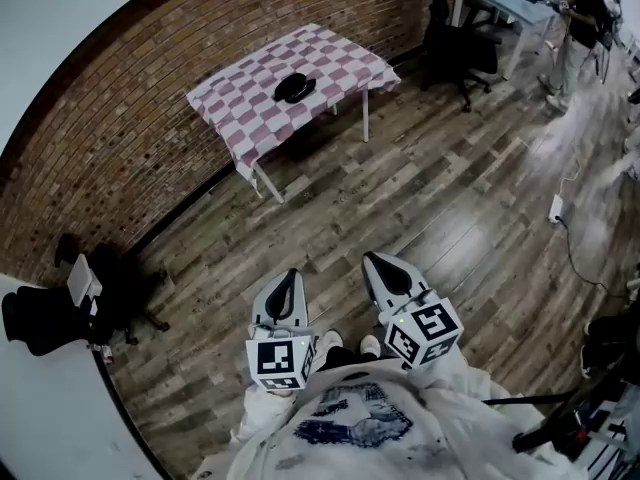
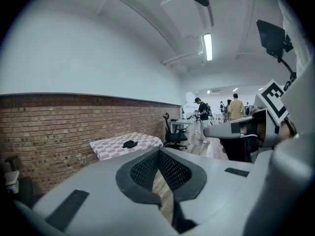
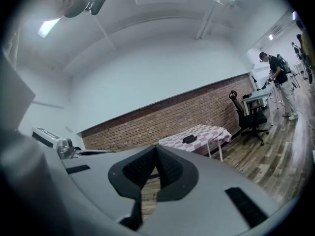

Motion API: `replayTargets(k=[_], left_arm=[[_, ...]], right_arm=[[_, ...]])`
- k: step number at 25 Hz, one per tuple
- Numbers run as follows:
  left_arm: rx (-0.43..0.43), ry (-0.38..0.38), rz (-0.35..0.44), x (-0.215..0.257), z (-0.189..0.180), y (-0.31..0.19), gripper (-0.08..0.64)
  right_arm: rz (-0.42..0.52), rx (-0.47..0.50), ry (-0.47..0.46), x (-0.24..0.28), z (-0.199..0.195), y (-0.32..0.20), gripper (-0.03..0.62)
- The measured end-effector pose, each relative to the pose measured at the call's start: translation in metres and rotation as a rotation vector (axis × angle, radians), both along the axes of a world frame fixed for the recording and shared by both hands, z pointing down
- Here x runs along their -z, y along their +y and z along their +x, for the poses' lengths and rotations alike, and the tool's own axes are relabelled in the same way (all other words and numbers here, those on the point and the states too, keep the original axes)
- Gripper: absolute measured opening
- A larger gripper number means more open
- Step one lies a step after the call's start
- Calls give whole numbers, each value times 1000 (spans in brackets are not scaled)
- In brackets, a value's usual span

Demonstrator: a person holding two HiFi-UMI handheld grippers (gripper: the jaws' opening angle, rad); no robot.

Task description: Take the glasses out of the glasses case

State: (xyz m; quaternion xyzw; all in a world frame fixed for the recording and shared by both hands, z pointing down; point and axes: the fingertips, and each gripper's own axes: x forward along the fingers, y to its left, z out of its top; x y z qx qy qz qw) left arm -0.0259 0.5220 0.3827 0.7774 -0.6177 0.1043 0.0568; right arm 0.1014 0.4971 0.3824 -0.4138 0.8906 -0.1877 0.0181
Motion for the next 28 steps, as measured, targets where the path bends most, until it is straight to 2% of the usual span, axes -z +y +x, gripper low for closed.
replayTargets(k=[6,15,28], left_arm=[[-3,-17,9,0,16,4,9],[-11,-16,37,7,28,-16,9],[11,14,38,-6,-3,-85,9]], right_arm=[[6,-2,-18,-1,18,2,14],[15,-1,-6,1,30,-12,14],[16,22,39,-8,-2,-83,14]])
